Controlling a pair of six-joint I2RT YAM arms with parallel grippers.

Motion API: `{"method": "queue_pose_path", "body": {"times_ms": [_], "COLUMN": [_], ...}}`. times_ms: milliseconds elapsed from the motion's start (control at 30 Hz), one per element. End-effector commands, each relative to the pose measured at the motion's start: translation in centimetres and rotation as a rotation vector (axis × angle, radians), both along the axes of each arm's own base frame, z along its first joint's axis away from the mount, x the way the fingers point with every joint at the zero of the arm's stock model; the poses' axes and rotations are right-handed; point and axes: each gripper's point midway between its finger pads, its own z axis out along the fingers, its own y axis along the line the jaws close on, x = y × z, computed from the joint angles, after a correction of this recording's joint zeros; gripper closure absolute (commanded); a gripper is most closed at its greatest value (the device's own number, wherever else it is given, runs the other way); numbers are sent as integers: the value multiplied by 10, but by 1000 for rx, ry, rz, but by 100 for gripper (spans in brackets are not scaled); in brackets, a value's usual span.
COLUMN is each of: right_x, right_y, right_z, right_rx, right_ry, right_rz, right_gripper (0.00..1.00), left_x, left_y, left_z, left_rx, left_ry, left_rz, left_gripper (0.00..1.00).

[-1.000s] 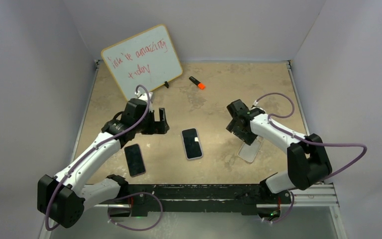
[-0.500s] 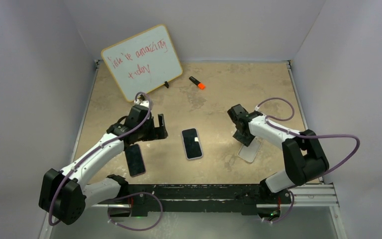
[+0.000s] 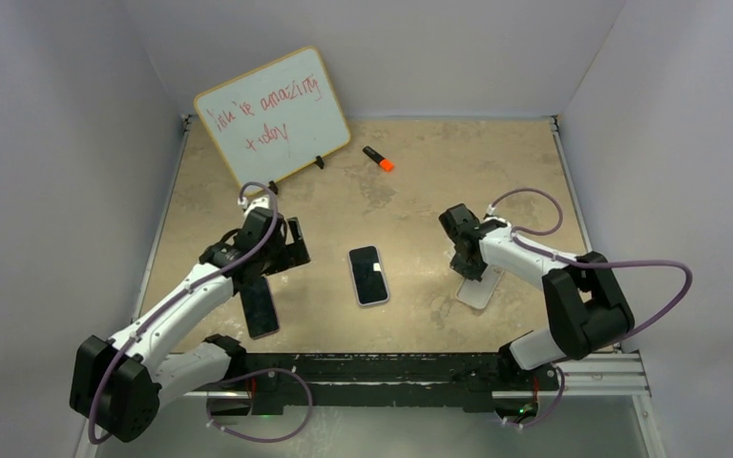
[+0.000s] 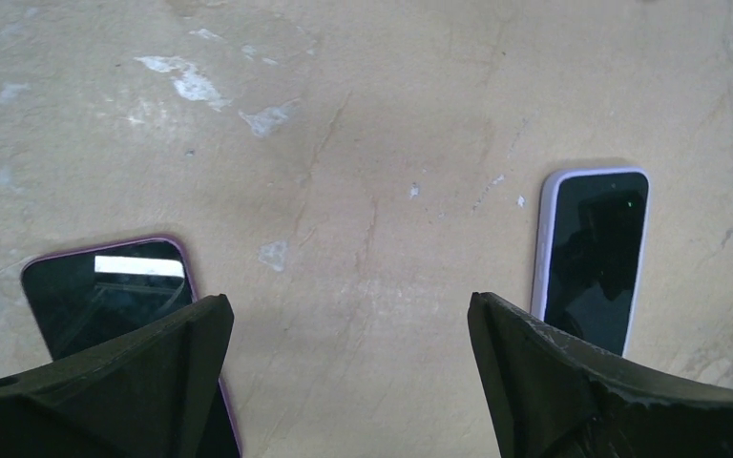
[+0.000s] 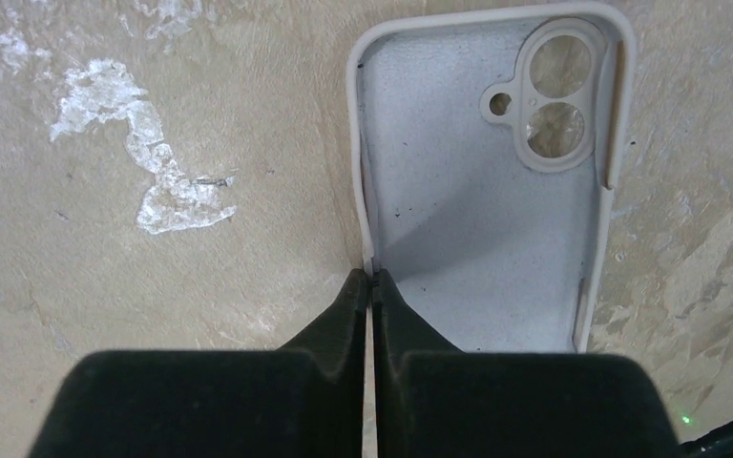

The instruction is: Put the phone into the phone case

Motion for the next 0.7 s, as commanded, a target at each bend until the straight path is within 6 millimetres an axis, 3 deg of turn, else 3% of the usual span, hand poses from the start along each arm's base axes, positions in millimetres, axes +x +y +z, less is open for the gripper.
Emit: {"method": "queue_pose_path", "body": {"times_ms": [0, 100, 267, 467, 667], "right_x": [16, 24, 28, 25, 24], "right_y": [18, 52, 96, 125, 130], "right_z": [0, 6, 21, 29, 29], "right_rx": [74, 219, 410, 533, 556], "right_ry": [-59, -94, -178, -226, -226], "right_rz": [113, 286, 518, 658, 684], "right_gripper": [100, 100, 100, 100, 100], "left_x": [0, -8, -16, -26, -41], "left_y": [28, 54, 76, 88, 97], "left_z": [0, -4, -5, -13, -30], "left_rx": [57, 134, 195, 211, 249], "left_ry": [-21, 18, 42, 95, 198], "left_rz": [171, 316, 406, 469, 495], "left_gripper": [1, 1, 0, 1, 0]}}
